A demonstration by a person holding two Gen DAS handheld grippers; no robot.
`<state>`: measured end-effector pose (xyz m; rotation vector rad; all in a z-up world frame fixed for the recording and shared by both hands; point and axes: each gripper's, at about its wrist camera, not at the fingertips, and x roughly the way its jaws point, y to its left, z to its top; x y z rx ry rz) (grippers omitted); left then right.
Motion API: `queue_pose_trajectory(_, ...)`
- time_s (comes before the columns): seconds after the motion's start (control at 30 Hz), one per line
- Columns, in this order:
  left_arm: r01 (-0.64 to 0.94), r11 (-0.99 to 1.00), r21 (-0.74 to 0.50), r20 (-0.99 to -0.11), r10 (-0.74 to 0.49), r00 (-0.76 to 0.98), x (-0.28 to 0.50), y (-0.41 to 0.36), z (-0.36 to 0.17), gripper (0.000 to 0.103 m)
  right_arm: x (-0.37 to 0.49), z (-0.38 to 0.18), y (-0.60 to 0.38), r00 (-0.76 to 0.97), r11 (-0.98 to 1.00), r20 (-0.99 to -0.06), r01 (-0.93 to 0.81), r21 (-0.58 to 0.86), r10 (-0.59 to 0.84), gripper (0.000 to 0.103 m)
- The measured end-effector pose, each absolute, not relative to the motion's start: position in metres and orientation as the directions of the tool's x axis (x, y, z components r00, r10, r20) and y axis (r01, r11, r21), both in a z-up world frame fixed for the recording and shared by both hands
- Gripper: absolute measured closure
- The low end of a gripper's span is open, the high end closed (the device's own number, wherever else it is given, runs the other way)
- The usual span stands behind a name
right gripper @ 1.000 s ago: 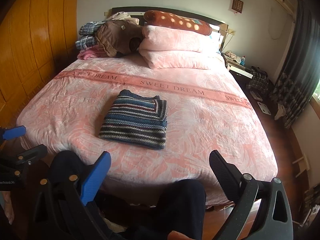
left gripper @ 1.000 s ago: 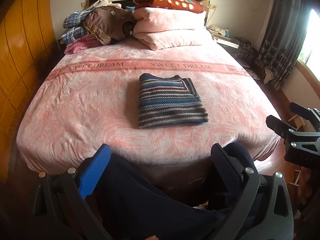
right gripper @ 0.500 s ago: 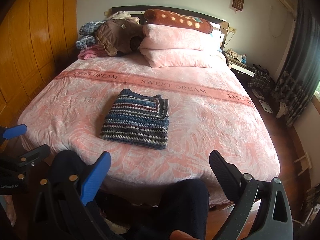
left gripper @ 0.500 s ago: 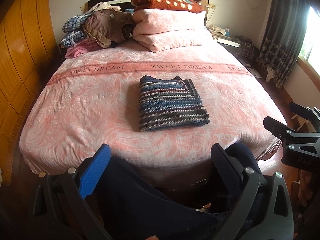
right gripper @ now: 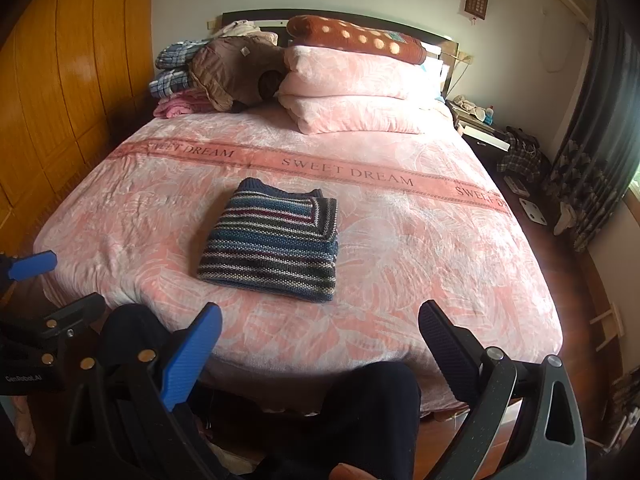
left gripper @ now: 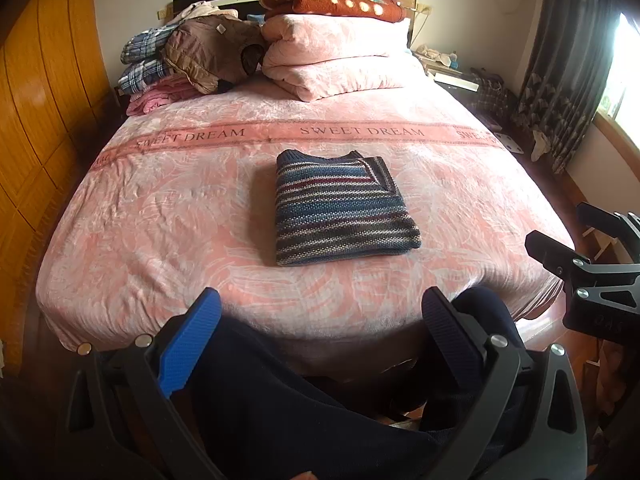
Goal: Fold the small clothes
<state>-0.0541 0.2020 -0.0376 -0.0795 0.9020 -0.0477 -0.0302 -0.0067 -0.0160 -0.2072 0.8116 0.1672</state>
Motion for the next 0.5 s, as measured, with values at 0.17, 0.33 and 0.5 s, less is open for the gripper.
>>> queue_pose_trajectory(0.17, 0.008, 0.996, -0.091, -0.783, -0.076, 0.618, -0.053, 0.202, -0.039, 0.003, -0.027, -0.016, -0.002, 0.678, 0.965, -0.732, -0.231, -0.127, 0.066, 0.004)
queue_pose_trajectory(0.33, 0.008, 0.996, -0.091, -0.782, -0.076, 0.618, -0.053, 0.202, -0.038, 0.003, -0.027, -0.017, 0.001, 0.682, 0.964, -0.728, -0.232, -0.126, 0.070, 0.004)
queue_pose_trajectory(0.5, 0.008, 0.996, -0.089, -0.782, -0.075, 0.619, -0.053, 0.203, -0.037, 0.003, -0.028, -0.019, 0.004, 0.696, 0.965, -0.714, -0.234, -0.115, 0.084, 0.004)
